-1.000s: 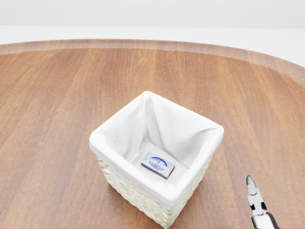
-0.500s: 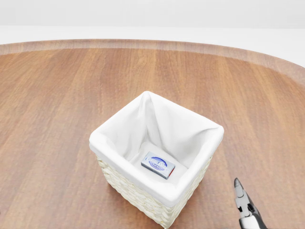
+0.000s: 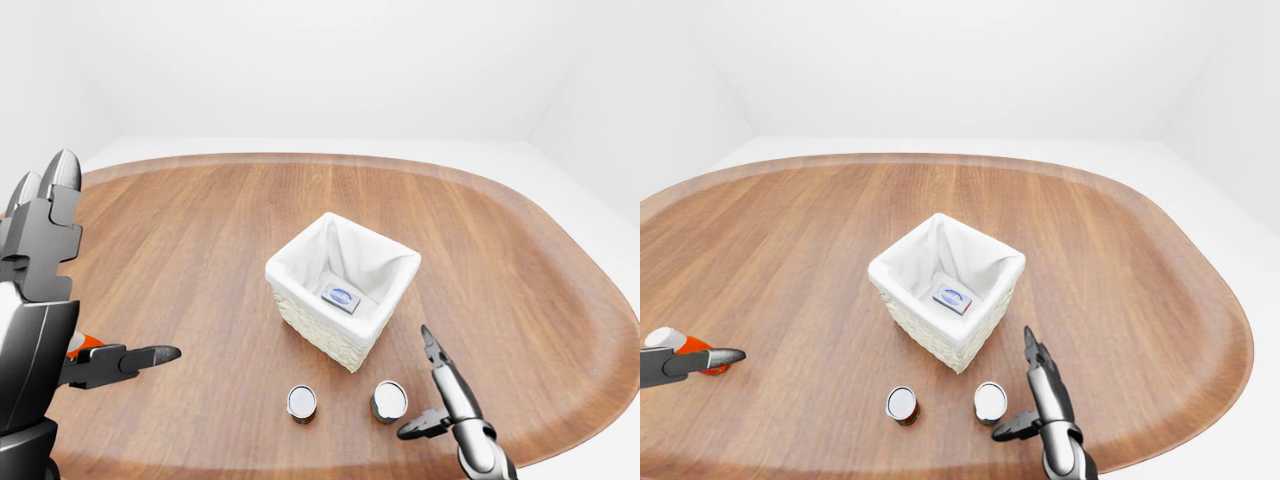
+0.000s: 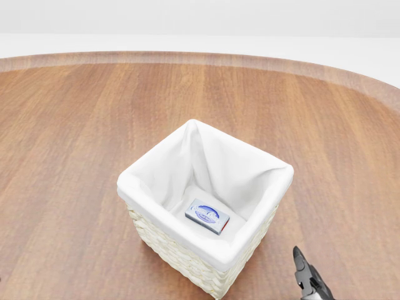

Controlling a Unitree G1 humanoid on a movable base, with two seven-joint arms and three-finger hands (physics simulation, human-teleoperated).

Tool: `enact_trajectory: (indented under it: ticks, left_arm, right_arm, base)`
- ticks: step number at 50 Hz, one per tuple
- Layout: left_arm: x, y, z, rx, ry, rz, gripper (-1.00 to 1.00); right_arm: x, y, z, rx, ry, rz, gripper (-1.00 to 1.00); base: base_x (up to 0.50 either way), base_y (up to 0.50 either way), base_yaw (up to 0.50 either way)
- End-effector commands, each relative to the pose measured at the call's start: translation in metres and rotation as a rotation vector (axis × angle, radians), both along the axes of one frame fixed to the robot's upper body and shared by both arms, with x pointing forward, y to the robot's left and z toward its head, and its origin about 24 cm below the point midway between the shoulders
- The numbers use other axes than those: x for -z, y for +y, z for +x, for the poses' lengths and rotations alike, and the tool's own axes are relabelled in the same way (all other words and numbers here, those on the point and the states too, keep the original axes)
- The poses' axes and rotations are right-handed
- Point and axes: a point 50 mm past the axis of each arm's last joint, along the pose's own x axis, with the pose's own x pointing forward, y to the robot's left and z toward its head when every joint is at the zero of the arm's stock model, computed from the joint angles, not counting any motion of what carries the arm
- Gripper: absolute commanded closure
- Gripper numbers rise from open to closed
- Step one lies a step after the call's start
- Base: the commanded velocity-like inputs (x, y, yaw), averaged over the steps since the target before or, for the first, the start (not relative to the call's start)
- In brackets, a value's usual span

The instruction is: Pick up the alphabet soup and the cream cheese box, and put them in the basket.

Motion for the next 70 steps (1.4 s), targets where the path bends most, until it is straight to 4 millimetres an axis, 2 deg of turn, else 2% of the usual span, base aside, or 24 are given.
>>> enact_trajectory:
  ticks: [1, 3, 27, 31, 39, 55, 70]
  left_arm:
    - [-0.001, 0.0, 0.0, -0.001, -0.006, -0.002, -1.0]
    - [0.0, 0.0, 0.0, 0.003, -0.003, -0.003, -1.0]
    - [-0.002, 0.001, 0.0, -0.004, -0.014, -0.007, -1.0]
    - [-0.001, 0.001, 0.0, 0.0, -0.004, -0.005, -1.0]
    - [0.0, 0.0, 0.0, 0.001, 0.0, -0.002, -1.0]
    - [0.0, 0.0, 0.0, 0.001, -0.002, -0.002, -1.0]
    - [-0.001, 0.001, 0.0, -0.002, -0.007, -0.003, -1.0]
  right_arm:
    - [0.005, 0.005, 0.002, -0.02, 0.012, -0.013, -1.0]
    - [0.01, 0.005, 0.003, -0.017, 0.025, -0.032, -1.0]
    - [0.014, 0.028, 0.007, -0.11, 0.027, -0.018, -1.0]
    - [0.019, 0.029, 0.009, -0.113, 0.041, -0.032, -1.0]
    - [0.014, 0.033, 0.008, -0.126, 0.024, -0.02, -1.0]
    - [0.021, 0.039, 0.009, -0.152, 0.04, -0.035, -1.0]
    - [0.03, 0.039, 0.008, -0.16, 0.071, -0.07, -1.0]
  base:
    - [0.0, 0.0, 0.0]
    - [0.0, 0.0, 0.0]
    - [0.0, 0.0, 0.0]
    - [0.0, 0.0, 0.0]
    - [0.0, 0.0, 0.0]
    - [0.0, 0.0, 0.0]
    - [0.0, 0.0, 0.0]
